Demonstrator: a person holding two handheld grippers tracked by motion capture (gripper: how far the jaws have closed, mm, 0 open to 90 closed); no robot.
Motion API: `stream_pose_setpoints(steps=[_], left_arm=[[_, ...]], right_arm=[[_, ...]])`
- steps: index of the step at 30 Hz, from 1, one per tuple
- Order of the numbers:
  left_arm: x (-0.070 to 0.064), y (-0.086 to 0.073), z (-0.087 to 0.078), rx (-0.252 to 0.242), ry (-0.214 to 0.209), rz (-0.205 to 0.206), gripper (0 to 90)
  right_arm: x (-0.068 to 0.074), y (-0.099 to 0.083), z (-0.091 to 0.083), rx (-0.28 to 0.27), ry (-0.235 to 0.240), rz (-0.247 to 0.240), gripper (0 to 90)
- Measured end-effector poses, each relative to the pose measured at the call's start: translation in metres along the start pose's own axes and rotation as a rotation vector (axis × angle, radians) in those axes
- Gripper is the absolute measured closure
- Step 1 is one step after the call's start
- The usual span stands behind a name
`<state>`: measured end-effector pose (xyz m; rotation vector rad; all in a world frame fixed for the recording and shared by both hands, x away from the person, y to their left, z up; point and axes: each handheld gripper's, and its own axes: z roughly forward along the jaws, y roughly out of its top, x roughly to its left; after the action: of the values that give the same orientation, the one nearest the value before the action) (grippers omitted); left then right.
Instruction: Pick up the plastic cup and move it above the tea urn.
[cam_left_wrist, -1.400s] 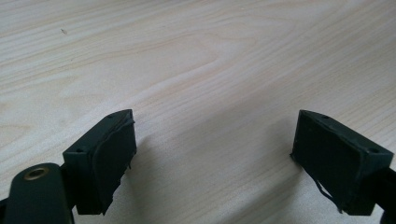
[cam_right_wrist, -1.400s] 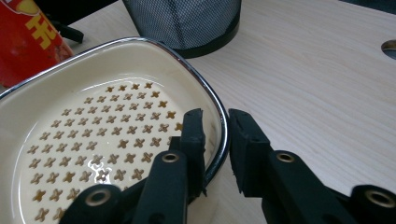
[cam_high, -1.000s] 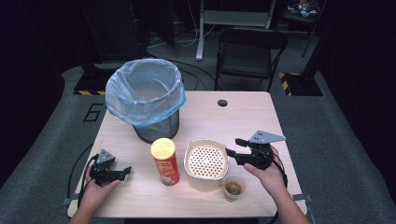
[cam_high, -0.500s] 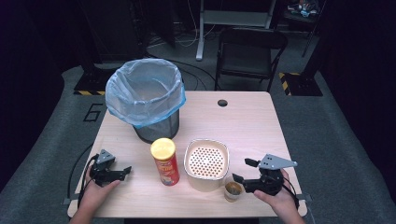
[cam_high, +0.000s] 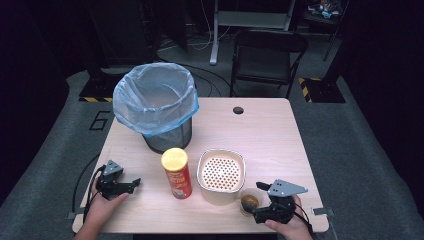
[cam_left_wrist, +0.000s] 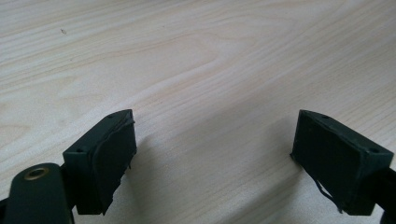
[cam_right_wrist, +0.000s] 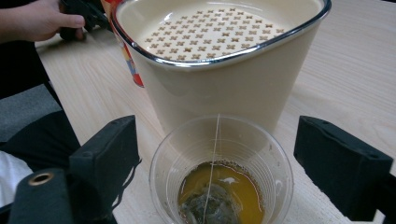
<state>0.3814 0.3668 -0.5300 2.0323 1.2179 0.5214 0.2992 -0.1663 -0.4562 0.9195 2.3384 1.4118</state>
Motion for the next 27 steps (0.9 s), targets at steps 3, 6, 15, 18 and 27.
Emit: stream_pose_setpoints(steps=[3, 6, 15, 18, 27], left_arm=[[0.000, 0.000, 0.000, 0.000, 0.000, 0.000, 13.2], [0.000, 0.000, 0.000, 0.001, 0.000, 0.000, 13.2], [0.000, 0.000, 0.000, 0.000, 0.000, -0.001, 13.3], [0.000, 0.000, 0.000, 0.001, 0.000, 0.000, 13.3], [0.000, 0.000, 0.000, 0.001, 0.000, 0.000, 13.2]], right_arm=[[0.000, -0.002, 0.003, 0.018, 0.009, -0.003, 11.9], [0.001, -0.006, 0.008, 0.046, -0.006, -0.030, 12.4], [0.002, -0.018, 0.024, 0.110, -0.036, -0.079, 19.7], [0.001, -0.020, 0.024, 0.100, -0.031, -0.073, 21.2], [0.001, -0.020, 0.024, 0.101, -0.021, -0.082, 22.0]])
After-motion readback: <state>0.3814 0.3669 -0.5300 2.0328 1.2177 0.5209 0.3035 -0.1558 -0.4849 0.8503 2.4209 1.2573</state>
